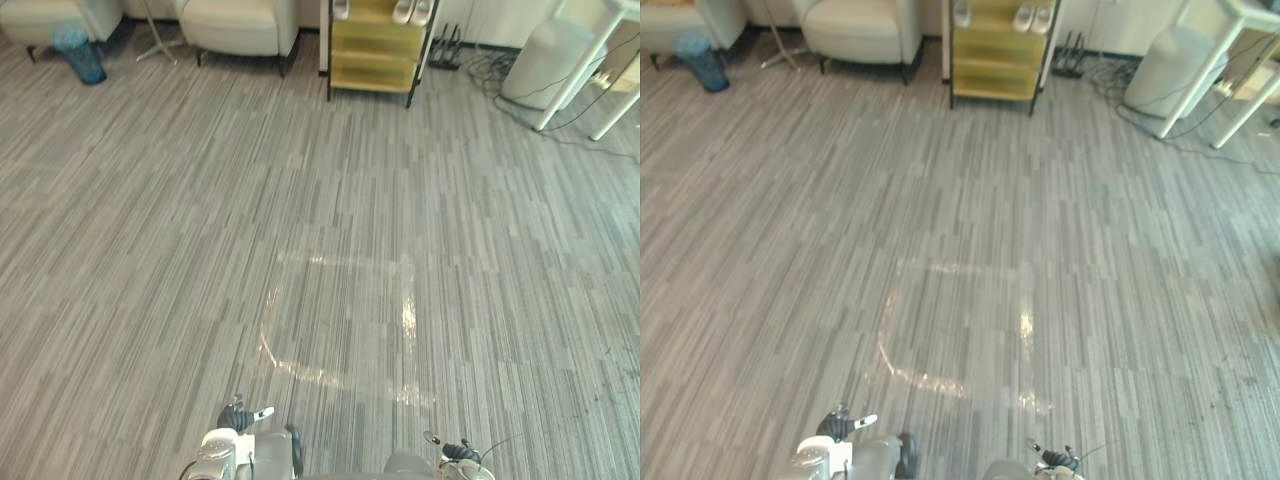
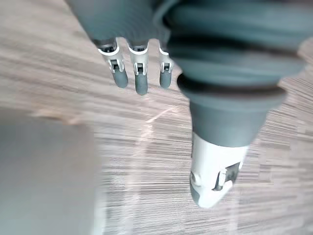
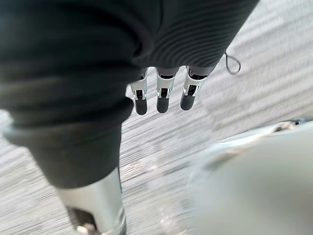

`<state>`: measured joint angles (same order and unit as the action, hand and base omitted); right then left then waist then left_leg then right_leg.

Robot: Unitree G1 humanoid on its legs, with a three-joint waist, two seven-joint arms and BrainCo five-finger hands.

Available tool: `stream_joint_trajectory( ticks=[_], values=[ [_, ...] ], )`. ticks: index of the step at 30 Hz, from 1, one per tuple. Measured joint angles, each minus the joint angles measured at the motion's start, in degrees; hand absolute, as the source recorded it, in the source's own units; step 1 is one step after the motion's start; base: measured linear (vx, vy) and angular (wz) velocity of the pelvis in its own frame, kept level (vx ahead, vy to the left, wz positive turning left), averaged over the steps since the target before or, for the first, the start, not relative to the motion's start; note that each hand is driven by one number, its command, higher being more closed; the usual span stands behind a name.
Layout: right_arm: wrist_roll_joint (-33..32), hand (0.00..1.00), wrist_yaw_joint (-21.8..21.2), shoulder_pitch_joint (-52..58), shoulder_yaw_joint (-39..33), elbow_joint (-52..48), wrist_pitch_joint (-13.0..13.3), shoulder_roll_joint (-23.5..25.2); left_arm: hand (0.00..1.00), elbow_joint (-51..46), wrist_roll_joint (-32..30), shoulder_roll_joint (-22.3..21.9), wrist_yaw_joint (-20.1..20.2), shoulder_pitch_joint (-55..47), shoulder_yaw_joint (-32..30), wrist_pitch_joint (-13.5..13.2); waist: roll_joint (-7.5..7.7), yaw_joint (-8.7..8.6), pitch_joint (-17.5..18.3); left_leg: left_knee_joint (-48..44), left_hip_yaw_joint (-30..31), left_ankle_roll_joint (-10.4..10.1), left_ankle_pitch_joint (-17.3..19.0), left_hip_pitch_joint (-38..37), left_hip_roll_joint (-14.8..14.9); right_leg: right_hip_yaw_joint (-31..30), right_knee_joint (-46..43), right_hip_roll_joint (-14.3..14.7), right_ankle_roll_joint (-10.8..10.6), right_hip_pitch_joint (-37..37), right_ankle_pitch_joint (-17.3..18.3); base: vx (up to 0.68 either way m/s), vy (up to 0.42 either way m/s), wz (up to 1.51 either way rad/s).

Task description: Pick up cushions and gather them together orderly.

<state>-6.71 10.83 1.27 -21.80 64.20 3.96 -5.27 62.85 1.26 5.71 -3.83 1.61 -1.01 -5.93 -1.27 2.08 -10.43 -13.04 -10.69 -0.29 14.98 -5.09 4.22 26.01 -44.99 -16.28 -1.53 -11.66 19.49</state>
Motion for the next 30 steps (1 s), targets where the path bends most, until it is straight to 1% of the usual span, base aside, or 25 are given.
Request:
stream_joint_trajectory(
  ticks=[1,2,3,4,5,6,7,8,9,11,12,13,15,17,18,19,20,21,22,23,25,26,28,29,30],
  values=[
    [0.0,0.00,0.0,0.0,0.1,-0.4,0.0,-0.1,0.00,0.0,0.0,-0.1,0.0,0.2,0.0,0.0,-0.39,-0.15,-0.2,0.5,0.0,0.0,0.0,-1.0,0.7,1.4,4.2,1.1,0.0,-2.7,-0.3,0.63,-0.191,0.38],
    [-0.1,0.00,0.0,-0.1,0.1,-0.5,0.0,-0.1,0.00,0.1,0.0,-0.2,0.0,0.8,0.8,0.0,-0.30,-1.05,-0.4,1.7,0.2,-0.1,0.0,-2.4,1.4,2.3,12.9,2.3,0.0,-7.4,-4.7,0.44,-0.157,0.45],
    [-0.1,0.00,0.0,-0.1,0.1,-0.5,0.0,0.0,0.00,0.2,0.0,-0.1,0.0,0.7,0.9,0.0,0.09,-1.45,-0.4,2.4,0.2,-0.3,-0.1,-3.3,1.4,2.4,17.3,2.6,0.1,-8.2,-7.8,0.56,-0.240,0.54],
    [-0.1,0.00,0.0,0.5,0.1,-0.5,0.0,0.3,0.00,0.2,0.0,0.3,0.1,0.5,0.9,0.0,1.60,-1.96,-0.4,3.3,0.1,-2.3,0.0,-5.2,1.0,2.2,24.5,3.0,1.7,-8.4,-15.8,0.40,-0.220,0.40],
    [-0.1,0.00,0.0,1.0,0.1,-0.2,0.0,0.0,0.00,1.0,0.0,-0.7,0.0,0.3,0.9,0.0,0.46,-2.21,-0.8,3.9,0.5,-4.4,0.6,-6.8,2.0,1.9,24.0,3.9,5.6,-8.0,-19.6,0.51,-0.258,0.07],
    [-0.1,0.00,0.1,0.6,0.0,-0.4,0.0,-0.4,0.00,1.2,0.0,-1.6,0.3,0.0,0.9,-0.1,-0.94,-1.38,-0.5,4.2,0.1,-5.1,-0.2,-6.8,3.3,1.4,21.8,5.0,5.5,-8.5,-17.5,0.49,-0.257,-0.08],
    [0.0,0.00,0.1,-0.1,-0.4,-0.7,0.1,-0.9,0.00,1.4,-0.1,-2.1,0.3,-0.2,1.0,0.0,-0.93,-1.94,-0.9,3.2,0.8,-6.0,-1.6,-7.3,3.3,0.5,17.5,4.5,5.1,-9.5,-13.2,0.38,-0.199,-0.11],
    [-0.1,0.00,0.0,-0.2,-0.5,-0.6,0.1,-0.8,0.00,2.0,-0.2,-2.3,0.3,-0.2,1.0,0.0,-1.13,-2.37,-0.8,0.5,1.3,-6.1,-1.6,-6.9,4.0,0.7,15.2,4.4,5.4,-9.3,-10.4,0.53,-0.314,0.11],
    [-0.1,0.00,-0.1,0.0,-1.1,-0.3,0.1,-0.6,0.00,2.1,-0.5,-2.3,0.3,-0.2,0.8,0.0,-1.35,-2.21,-0.8,-5.5,1.9,-6.1,-1.6,-5.8,5.3,1.1,13.7,4.5,5.3,-7.9,-7.7,0.50,-0.286,0.10],
    [-0.1,0.00,-0.2,0.1,-1.6,-0.3,0.0,-0.5,0.00,1.9,-1.1,-2.3,0.4,-0.1,0.1,0.0,-2.35,-2.15,-1.2,-24.7,4.0,-9.4,-5.7,1.2,9.3,2.5,15.3,6.8,5.3,-2.8,-4.7,0.43,-0.221,0.08],
    [-0.1,0.00,-0.2,0.2,-1.6,-0.3,0.0,-0.1,0.00,1.5,-1.1,-2.2,0.5,-0.1,-0.5,0.0,-2.71,-2.03,-1.5,-35.6,5.0,-10.2,-6.5,5.8,11.2,3.2,17.0,8.0,5.9,0.6,-3.5,0.37,-0.135,0.09],
    [-0.2,0.00,-0.2,0.3,-1.6,-0.3,0.0,-0.1,0.00,0.5,-1.1,-2.1,0.7,-0.2,-1.7,-0.2,-2.60,-1.67,-1.8,-43.8,3.8,-8.4,-4.9,10.3,13.0,3.7,19.6,9.2,5.8,4.5,-3.2,0.37,-0.111,0.02],
    [-0.4,0.00,-0.2,-0.1,-1.6,-0.4,0.1,0.5,0.00,-1.3,-1.1,-1.7,0.6,-0.2,-2.5,-0.3,-1.29,-1.08,-2.5,-46.0,-0.4,-5.5,-2.5,15.3,13.4,4.0,23.7,9.4,4.7,10.2,-3.4,0.37,-0.081,0.02],
    [-0.5,0.00,-0.1,-0.4,-1.6,-0.5,0.1,0.4,0.00,-1.7,-1.0,-1.9,0.5,0.0,-2.5,-0.7,-1.31,-0.32,-2.4,-38.3,-5.1,-4.5,-0.3,19.2,12.7,3.7,28.4,9.3,2.6,15.0,-4.6,0.39,-0.021,-0.08],
    [-0.5,0.00,-0.1,-0.7,-1.6,-0.4,0.1,0.3,0.00,-2.4,-1.0,-2.2,0.4,0.0,-2.4,-0.9,-1.44,0.08,-2.4,-29.8,-6.7,-4.3,-0.4,20.2,11.0,3.3,30.0,9.0,2.0,16.7,-5.0,0.42,0.091,-0.22],
    [-0.5,0.00,0.0,-1.2,-1.6,-0.4,0.1,0.3,0.00,-2.6,-1.0,-2.3,0.3,-0.1,-2.3,-1.0,-1.56,0.31,-2.3,-17.5,-7.3,-3.2,-2.2,20.9,8.5,3.2,31.2,8.5,0.8,18.4,-5.2,0.44,0.127,-0.21],
    [-0.4,0.00,0.0,-1.4,-1.6,-0.4,0.1,0.1,0.00,-2.6,-1.0,-2.3,0.2,-0.1,-2.3,-1.0,-1.66,0.40,-2.3,-9.4,-7.1,-3.2,-6.3,20.9,6.7,2.9,31.7,8.3,-0.8,19.4,-4.7,0.45,0.160,-0.24],
    [-0.3,0.00,0.1,-1.5,-1.5,-0.3,0.2,0.3,0.00,-2.6,-0.5,-2.4,0.3,0.0,-2.4,-1.0,-1.91,1.02,-2.1,-5.5,-5.3,-1.7,-14.1,20.5,4.6,1.9,31.8,8.2,-2.3,20.1,-4.1,0.34,0.116,-0.07],
    [-0.1,0.00,0.1,-1.5,-0.7,-0.1,0.1,1.3,0.00,-2.6,-0.4,-2.1,0.1,0.2,-2.0,-1.1,0.08,1.09,-1.6,-3.5,-6.1,-1.2,-14.4,18.7,2.6,1.0,33.1,6.8,-3.5,20.7,-4.5,0.49,0.130,0.15],
    [-0.1,0.00,0.1,-1.5,-0.2,0.0,0.0,1.7,0.00,-2.6,-0.4,-1.3,0.0,0.4,-1.5,-1.2,1.32,0.79,-1.0,-1.9,-5.9,-0.6,-14.1,18.5,1.1,0.4,35.1,6.0,-3.8,21.0,-6.5,0.39,0.084,0.30],
    [0.0,0.00,0.1,-1.8,-0.3,0.0,0.1,1.7,0.00,-2.4,-0.2,-0.4,0.1,0.6,-1.4,-0.9,2.36,1.22,-0.8,-3.1,-6.1,0.8,-12.9,18.6,-0.1,-0.1,36.1,5.0,-4.9,22.2,-8.7,0.42,0.075,0.21],
    [0.2,0.00,0.1,-1.9,-0.3,-0.1,0.1,1.4,0.00,-2.1,0.2,-0.2,0.2,0.2,-1.5,-0.9,2.46,1.29,-0.8,-3.5,-6.3,1.2,-11.8,17.5,-0.7,-0.7,34.6,4.1,-6.1,22.7,-9.7,0.39,0.060,0.05],
    [1.7,0.00,0.0,-1.9,-0.3,-0.1,0.1,1.1,0.00,-1.2,0.1,-0.2,0.1,-0.2,-1.5,-0.9,1.98,1.33,-0.6,-3.1,-6.2,0.6,-9.0,13.8,-1.1,-2.7,26.5,2.4,-6.6,21.9,-10.0,0.30,0.047,-0.05],
    [2.1,0.00,-0.1,-1.8,-0.3,-0.1,0.1,1.1,0.00,-0.9,0.1,-0.1,0.1,-0.5,-1.5,-0.9,1.93,1.26,-0.5,-2.3,-6.0,0.4,-7.8,11.7,-1.4,-3.3,20.0,0.8,-6.9,20.2,-10.3,0.28,0.024,-0.04],
    [2.1,0.00,-0.2,-1.8,-0.3,-0.1,0.0,1.2,0.00,-0.6,0.1,0.0,0.1,-0.7,-1.3,-0.8,2.03,1.14,-0.4,-0.3,-5.7,0.5,-7.2,9.0,-1.9,-4.7,9.8,-1.7,-5.9,16.1,-11.1,0.26,0.007,0.11]
  ],
)
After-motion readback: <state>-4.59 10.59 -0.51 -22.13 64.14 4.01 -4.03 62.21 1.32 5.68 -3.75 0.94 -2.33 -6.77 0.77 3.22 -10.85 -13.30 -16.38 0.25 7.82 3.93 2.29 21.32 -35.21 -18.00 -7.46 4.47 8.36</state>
